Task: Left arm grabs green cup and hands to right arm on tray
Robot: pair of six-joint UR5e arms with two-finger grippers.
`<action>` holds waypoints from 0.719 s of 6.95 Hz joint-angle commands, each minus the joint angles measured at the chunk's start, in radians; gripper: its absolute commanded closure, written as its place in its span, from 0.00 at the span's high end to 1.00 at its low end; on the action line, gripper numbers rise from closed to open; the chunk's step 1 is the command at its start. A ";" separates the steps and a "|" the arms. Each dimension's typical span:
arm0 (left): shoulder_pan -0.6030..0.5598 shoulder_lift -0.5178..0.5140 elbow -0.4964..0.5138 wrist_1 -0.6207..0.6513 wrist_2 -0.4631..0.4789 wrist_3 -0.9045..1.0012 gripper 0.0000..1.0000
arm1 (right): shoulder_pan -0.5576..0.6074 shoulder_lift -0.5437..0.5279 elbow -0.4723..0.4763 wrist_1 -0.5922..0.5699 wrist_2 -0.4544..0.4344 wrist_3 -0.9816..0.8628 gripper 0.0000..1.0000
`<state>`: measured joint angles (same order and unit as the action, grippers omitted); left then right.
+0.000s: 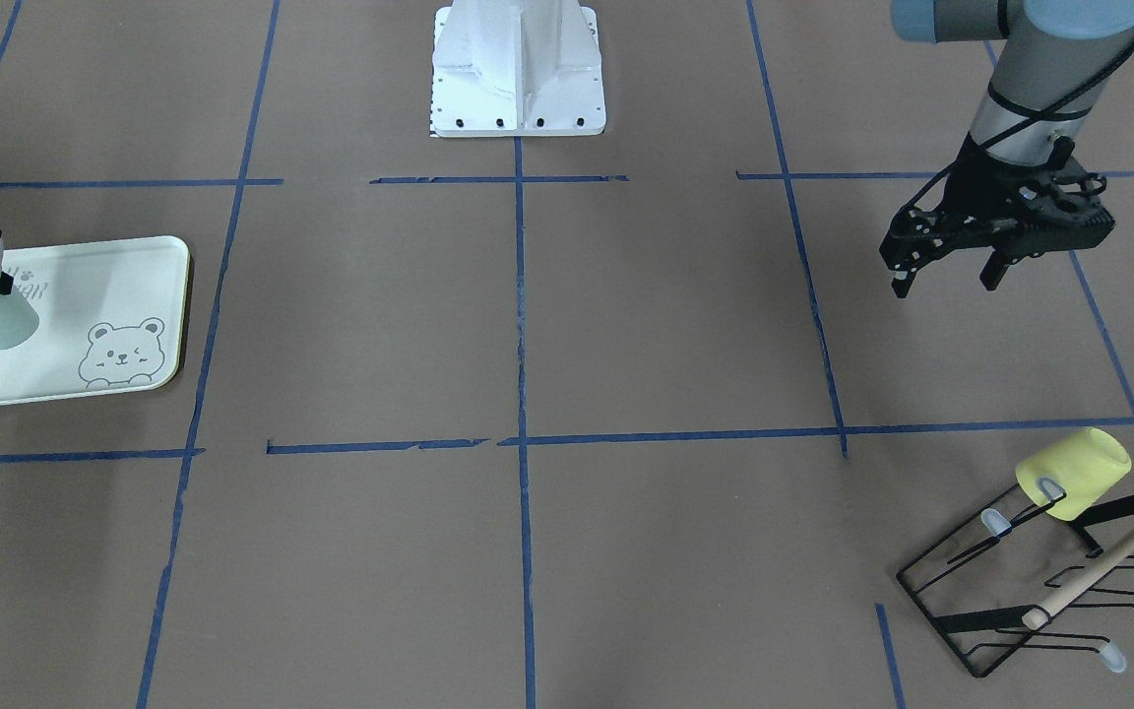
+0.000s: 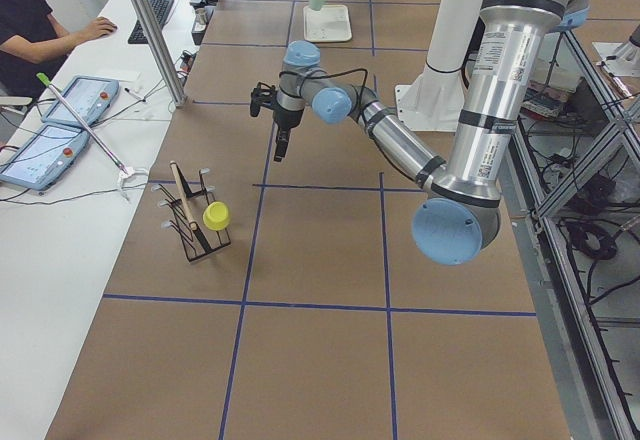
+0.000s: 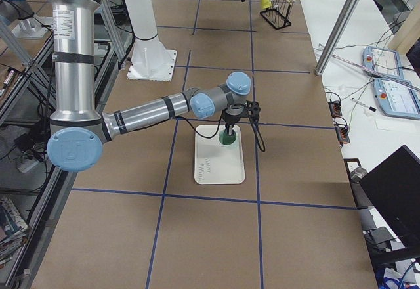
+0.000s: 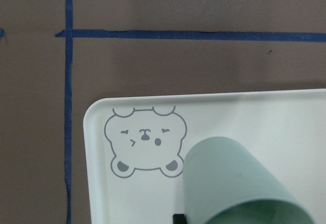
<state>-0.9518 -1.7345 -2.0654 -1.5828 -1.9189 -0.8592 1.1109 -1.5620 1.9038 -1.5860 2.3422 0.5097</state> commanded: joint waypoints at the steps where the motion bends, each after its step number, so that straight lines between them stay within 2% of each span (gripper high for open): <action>1: -0.012 0.045 -0.047 0.014 0.001 0.049 1.00 | -0.054 0.056 -0.005 -0.127 -0.070 -0.089 0.00; 5: -0.012 0.065 -0.073 0.014 -0.006 0.045 1.00 | -0.100 0.062 -0.055 -0.127 -0.075 -0.102 0.01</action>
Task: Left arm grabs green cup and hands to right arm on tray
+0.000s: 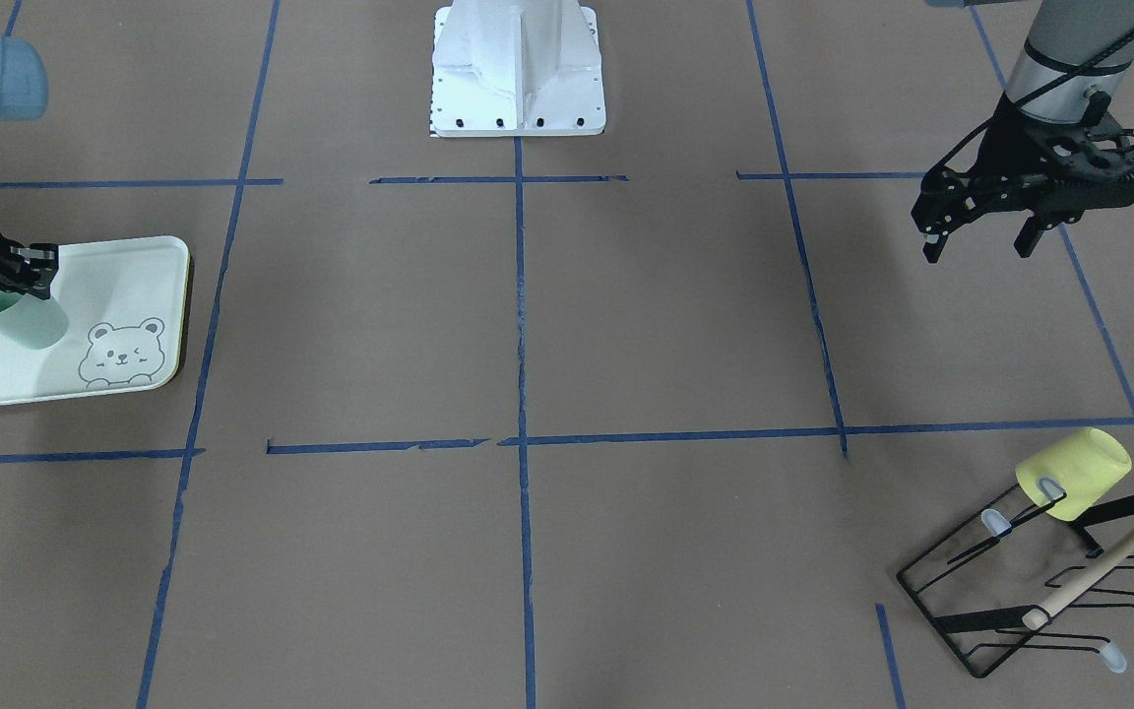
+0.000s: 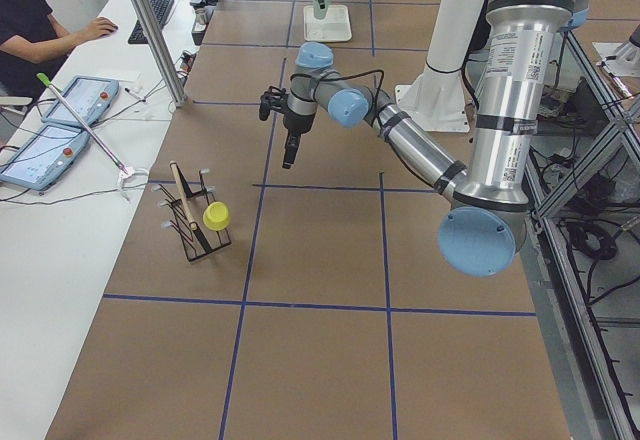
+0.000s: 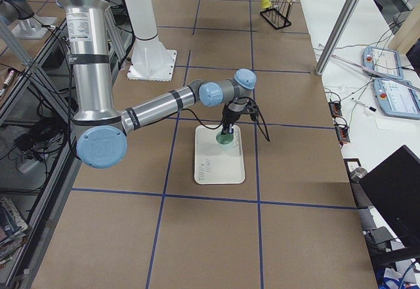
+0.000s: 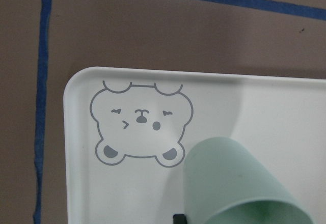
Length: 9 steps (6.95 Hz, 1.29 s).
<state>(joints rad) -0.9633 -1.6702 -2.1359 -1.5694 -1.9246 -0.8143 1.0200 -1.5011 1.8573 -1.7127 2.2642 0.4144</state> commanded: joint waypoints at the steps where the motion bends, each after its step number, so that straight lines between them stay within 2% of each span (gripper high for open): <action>1: 0.001 0.003 -0.001 -0.001 -0.002 -0.002 1.00 | -0.015 -0.001 -0.013 0.001 -0.002 -0.006 0.03; 2: 0.001 0.004 -0.002 -0.003 -0.002 -0.002 1.00 | -0.015 -0.001 -0.018 0.002 -0.003 -0.006 0.12; 3: 0.001 0.004 -0.003 -0.003 -0.004 -0.003 1.00 | -0.017 0.001 -0.020 0.002 -0.002 -0.006 0.38; 4: 0.001 0.004 -0.004 -0.003 -0.002 -0.005 1.00 | -0.017 0.001 -0.018 0.004 0.001 -0.006 0.83; 5: 0.001 0.004 -0.004 -0.003 -0.002 -0.008 1.00 | -0.017 0.001 -0.015 0.004 0.000 -0.005 1.00; 7: -0.002 0.010 -0.016 -0.004 -0.007 0.001 1.00 | 0.027 0.001 0.038 -0.002 0.008 -0.006 1.00; 8: -0.003 0.088 -0.066 -0.012 -0.013 0.030 1.00 | 0.093 -0.008 0.106 -0.001 0.006 0.000 1.00; 9: -0.041 0.151 -0.093 -0.012 -0.090 0.135 1.00 | 0.185 -0.043 0.141 0.004 0.011 -0.003 1.00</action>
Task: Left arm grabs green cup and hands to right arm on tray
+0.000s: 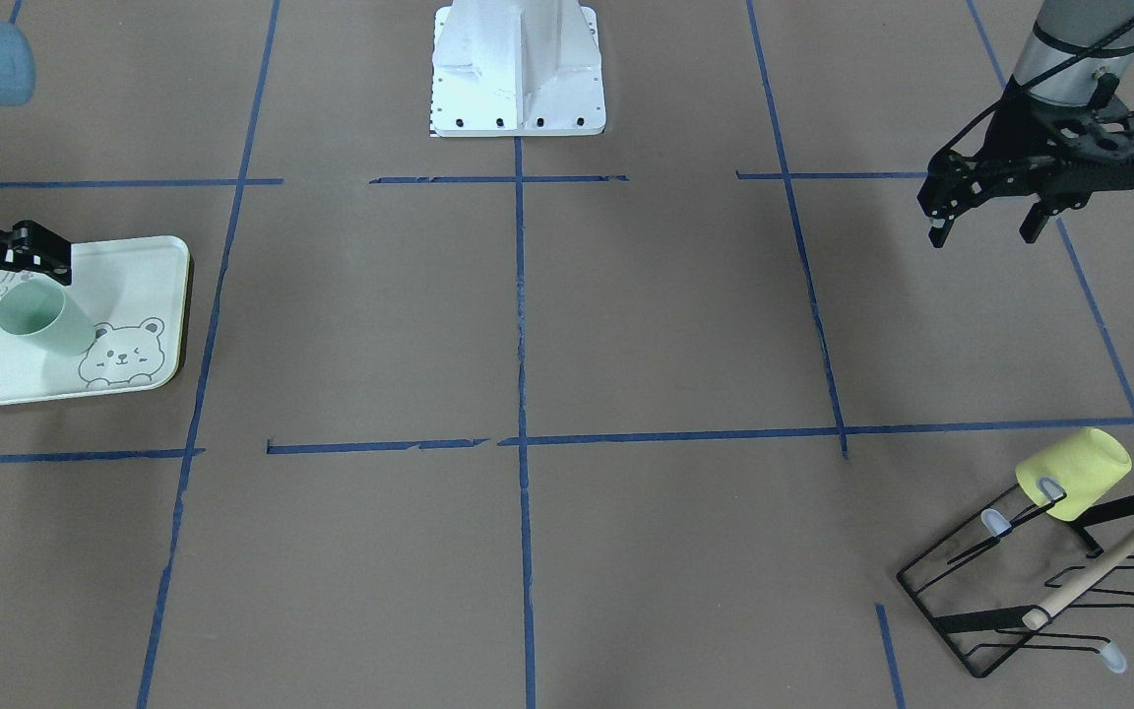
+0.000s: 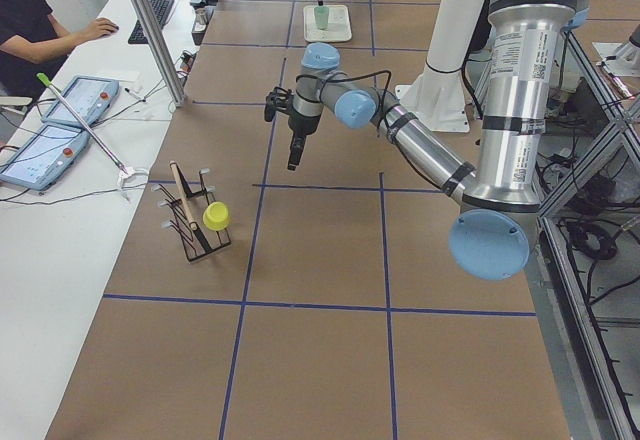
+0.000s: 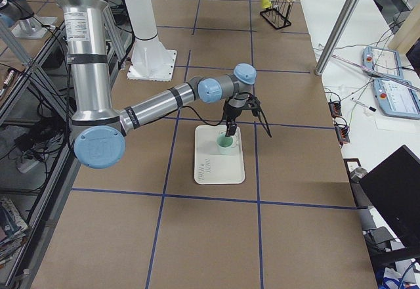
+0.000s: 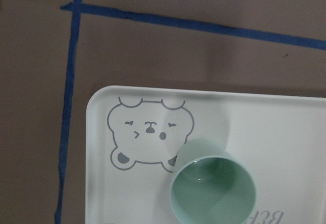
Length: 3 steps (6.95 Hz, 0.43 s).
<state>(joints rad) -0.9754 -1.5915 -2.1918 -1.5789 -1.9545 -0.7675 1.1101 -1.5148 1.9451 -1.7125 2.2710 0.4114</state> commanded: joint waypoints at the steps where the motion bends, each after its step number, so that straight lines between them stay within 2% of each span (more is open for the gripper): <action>1: -0.116 0.120 -0.033 0.005 -0.196 0.235 1.00 | 0.190 -0.071 0.052 0.010 0.021 -0.040 1.00; 2: -0.238 0.168 -0.010 0.019 -0.327 0.411 1.00 | 0.280 -0.118 0.029 0.008 0.066 -0.175 1.00; 3: -0.337 0.211 0.018 0.022 -0.383 0.553 1.00 | 0.377 -0.152 -0.006 0.008 0.117 -0.297 1.00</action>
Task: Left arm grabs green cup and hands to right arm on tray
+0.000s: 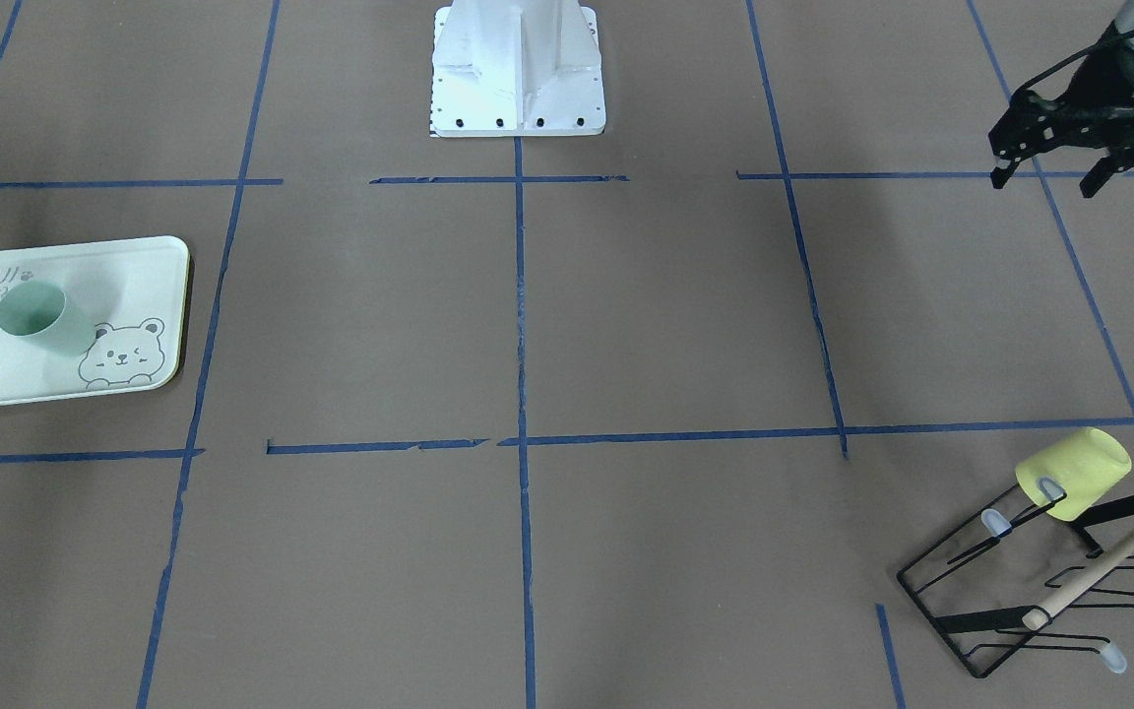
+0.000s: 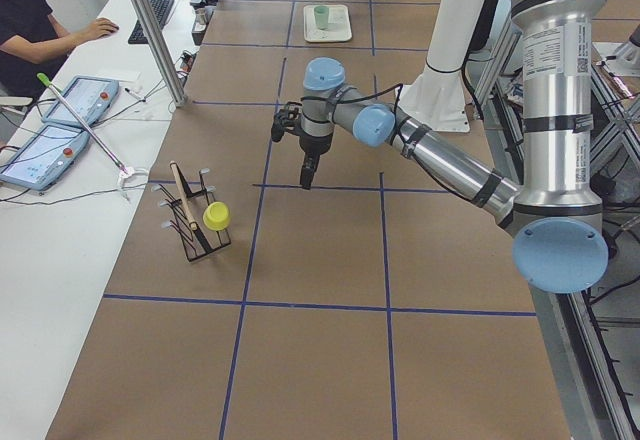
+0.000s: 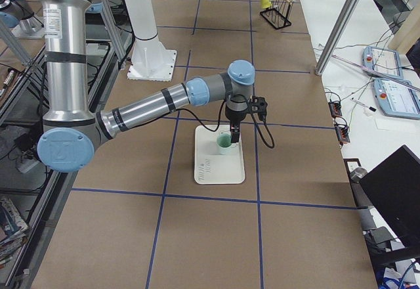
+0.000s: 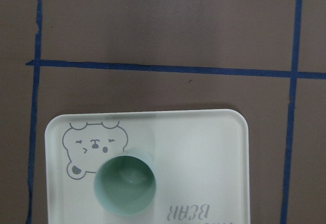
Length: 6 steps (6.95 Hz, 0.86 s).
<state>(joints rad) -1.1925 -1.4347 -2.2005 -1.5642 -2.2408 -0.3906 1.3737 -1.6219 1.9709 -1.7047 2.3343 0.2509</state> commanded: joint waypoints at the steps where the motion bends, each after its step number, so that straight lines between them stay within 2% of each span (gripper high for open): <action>1: -0.212 0.059 0.100 0.027 -0.109 0.302 1.00 | 0.178 -0.090 -0.038 0.002 0.068 -0.222 1.00; 2: -0.246 0.060 0.163 0.059 -0.115 0.394 1.00 | 0.242 -0.122 -0.032 -0.001 0.071 -0.269 1.00; 4: -0.265 0.088 0.166 0.139 -0.117 0.401 1.00 | 0.254 -0.139 -0.015 -0.007 0.071 -0.272 1.00; 6: -0.266 0.083 0.169 0.144 -0.115 0.395 1.00 | 0.254 -0.147 -0.015 -0.007 0.059 -0.274 1.00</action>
<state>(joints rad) -1.4563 -1.3547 -2.0335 -1.4267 -2.3563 0.0040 1.6256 -1.7613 1.9546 -1.7118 2.3966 -0.0209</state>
